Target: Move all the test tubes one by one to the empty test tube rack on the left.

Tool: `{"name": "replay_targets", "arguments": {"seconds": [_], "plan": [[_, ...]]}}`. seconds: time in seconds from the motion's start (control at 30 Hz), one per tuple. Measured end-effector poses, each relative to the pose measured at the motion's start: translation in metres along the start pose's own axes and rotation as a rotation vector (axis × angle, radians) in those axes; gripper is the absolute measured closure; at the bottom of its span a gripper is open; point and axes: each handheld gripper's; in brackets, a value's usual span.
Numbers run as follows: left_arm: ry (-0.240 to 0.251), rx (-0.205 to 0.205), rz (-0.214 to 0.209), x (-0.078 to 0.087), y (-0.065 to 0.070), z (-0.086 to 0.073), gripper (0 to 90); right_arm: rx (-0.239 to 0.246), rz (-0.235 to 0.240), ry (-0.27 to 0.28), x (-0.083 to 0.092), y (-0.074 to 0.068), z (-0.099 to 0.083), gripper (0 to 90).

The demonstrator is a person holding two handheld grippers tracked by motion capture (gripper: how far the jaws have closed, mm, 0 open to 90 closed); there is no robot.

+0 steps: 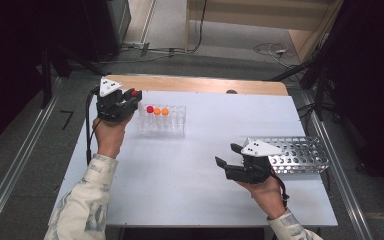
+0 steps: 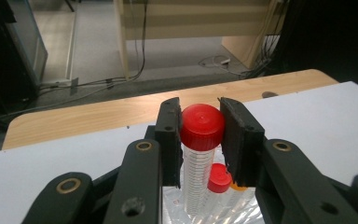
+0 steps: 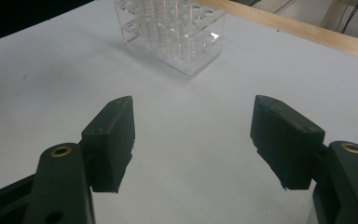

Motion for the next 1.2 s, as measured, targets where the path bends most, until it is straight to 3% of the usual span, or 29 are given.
{"name": "replay_targets", "arguments": {"seconds": [0.27,0.7,1.2], "plan": [[-0.008,-0.065,0.042,-0.009,0.007,-0.007,70.4,0.003,-0.004,0.005,0.001,0.001,0.000,29.2],[-0.053,-0.040,0.042,-0.017,0.006,-0.024,70.1,-0.001,-0.003,0.008,0.002,0.001,0.001,29.7],[-0.068,-0.002,0.032,-0.019,0.005,-0.034,68.6,0.000,-0.004,0.005,0.002,0.001,0.000,29.8]]}}
Point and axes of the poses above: each handheld gripper's, and its own axes: x roughly backward along the jaws, z roughly out of its top, y roughly to its right, and after that the axes turned 12 degrees about y, right-handed
